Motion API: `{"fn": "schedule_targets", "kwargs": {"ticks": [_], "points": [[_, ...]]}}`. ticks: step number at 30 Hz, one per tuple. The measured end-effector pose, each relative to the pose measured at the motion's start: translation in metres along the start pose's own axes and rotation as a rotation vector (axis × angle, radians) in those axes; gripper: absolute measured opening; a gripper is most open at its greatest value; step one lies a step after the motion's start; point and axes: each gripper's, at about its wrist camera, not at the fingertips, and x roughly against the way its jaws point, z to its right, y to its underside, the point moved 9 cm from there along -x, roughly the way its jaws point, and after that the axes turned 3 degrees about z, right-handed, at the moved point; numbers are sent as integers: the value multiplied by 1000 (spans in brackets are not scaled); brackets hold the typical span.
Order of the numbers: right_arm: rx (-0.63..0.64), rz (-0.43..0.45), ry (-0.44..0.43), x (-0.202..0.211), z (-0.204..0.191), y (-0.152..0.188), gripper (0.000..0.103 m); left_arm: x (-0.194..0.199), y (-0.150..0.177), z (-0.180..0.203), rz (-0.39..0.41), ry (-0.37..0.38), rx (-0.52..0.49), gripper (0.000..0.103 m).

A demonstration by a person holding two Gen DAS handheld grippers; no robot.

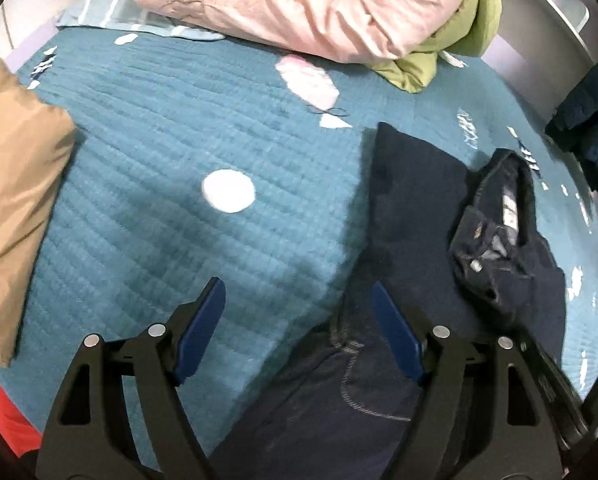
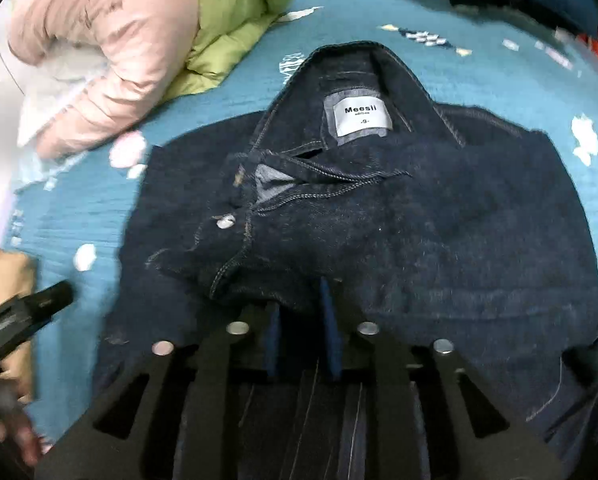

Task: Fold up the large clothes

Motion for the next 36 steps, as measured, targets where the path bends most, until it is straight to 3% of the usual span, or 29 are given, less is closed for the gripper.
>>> {"fn": "schedule_targets", "kwargs": {"ticks": [1, 3, 4, 6, 9, 13, 15, 21, 25, 28, 30, 31, 32, 34, 36], "points": [[-7, -8, -26, 7, 2, 2, 39, -1, -2, 6, -1, 8, -10, 77], [-17, -31, -98, 13, -2, 5, 73, -3, -5, 15, -2, 12, -19, 77], [-26, -50, -149, 15, -4, 8, 75, -5, -6, 19, -8, 19, -18, 77], [-3, -80, -181, 23, -8, 16, 76, -10, -8, 27, -21, 40, -15, 77], [41, -27, -170, 47, 6, 5, 76, -23, -16, 39, -48, 51, -43, 77], [-17, 24, -29, 52, 78, -38, 76, -45, -37, 48, -61, 9, -108, 77], [-45, 34, 65, 49, 119, -59, 76, -59, -51, 58, -81, 27, -125, 77], [-179, -10, 177, 22, 219, -105, 76, -104, -77, 72, -154, 8, -162, 77], [-247, -60, 144, -3, 247, -114, 76, -128, -84, 80, -195, 11, -169, 81], [-292, -124, 109, -27, 252, -107, 76, -133, -90, 87, -183, -2, -187, 82], [-298, -123, 110, -33, 254, -107, 67, -135, -92, 95, -182, -12, -229, 75], [-290, -113, 104, -33, 252, -109, 57, -136, -92, 101, -186, -7, -259, 70], [-280, -114, 91, -33, 250, -110, 49, -136, -92, 106, -189, 6, -273, 57], [-235, -114, 105, -31, 248, -112, 22, -136, -92, 115, -194, 11, -294, 46], [-207, -102, 71, -25, 245, -115, 8, -135, -91, 119, -184, 1, -321, 24]]}}
